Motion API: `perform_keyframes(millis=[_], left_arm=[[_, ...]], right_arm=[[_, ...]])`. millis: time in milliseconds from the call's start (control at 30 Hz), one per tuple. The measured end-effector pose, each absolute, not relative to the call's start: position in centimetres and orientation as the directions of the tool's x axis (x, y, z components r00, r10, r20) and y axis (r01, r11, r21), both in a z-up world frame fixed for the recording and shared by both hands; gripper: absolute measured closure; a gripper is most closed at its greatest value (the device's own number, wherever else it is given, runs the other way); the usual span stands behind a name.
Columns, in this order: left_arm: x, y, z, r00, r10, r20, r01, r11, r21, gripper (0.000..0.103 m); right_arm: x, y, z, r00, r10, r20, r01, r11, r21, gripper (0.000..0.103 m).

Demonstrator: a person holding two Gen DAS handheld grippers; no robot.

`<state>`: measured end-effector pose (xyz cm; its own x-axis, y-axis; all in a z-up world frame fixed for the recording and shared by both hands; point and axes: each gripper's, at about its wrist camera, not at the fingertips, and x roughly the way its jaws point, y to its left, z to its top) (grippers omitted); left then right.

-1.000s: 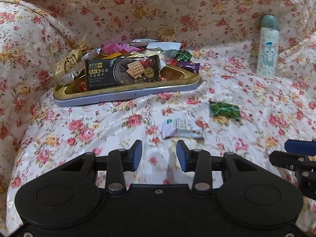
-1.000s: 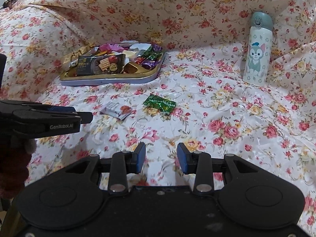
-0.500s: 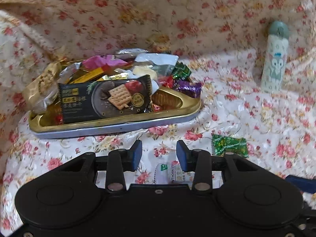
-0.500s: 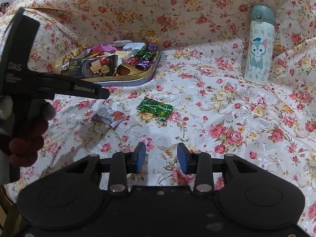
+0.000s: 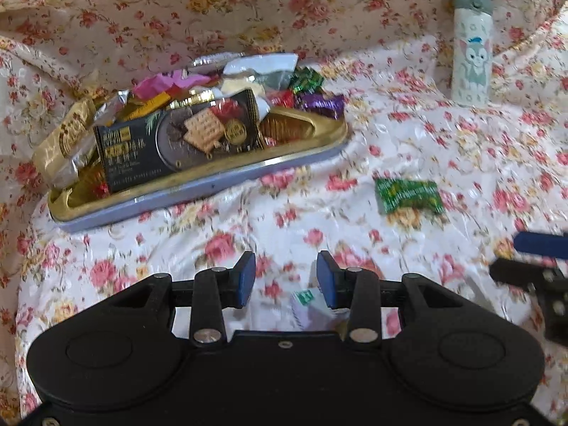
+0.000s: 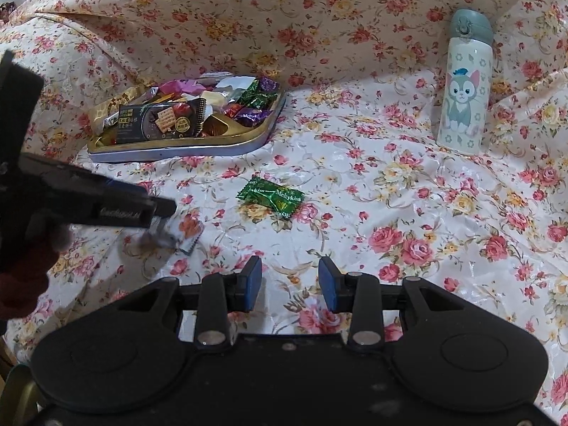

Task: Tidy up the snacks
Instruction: 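Grasp white packet with left tool while right tool grasps green candy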

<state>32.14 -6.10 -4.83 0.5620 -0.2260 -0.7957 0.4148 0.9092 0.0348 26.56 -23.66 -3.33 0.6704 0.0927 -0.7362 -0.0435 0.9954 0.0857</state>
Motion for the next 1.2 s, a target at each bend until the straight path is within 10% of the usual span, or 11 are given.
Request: perform_keyframes(millis=[1200], left_arm=[[24.6,-2.6,-3.6,0.552,-0.298,-0.779,0.485,0.874,0.010,0.055]], right_arm=[[30.2,-19.4,-3.7,0.707,0.166,-0.688,-0.187,0.981,0.044,0.064]])
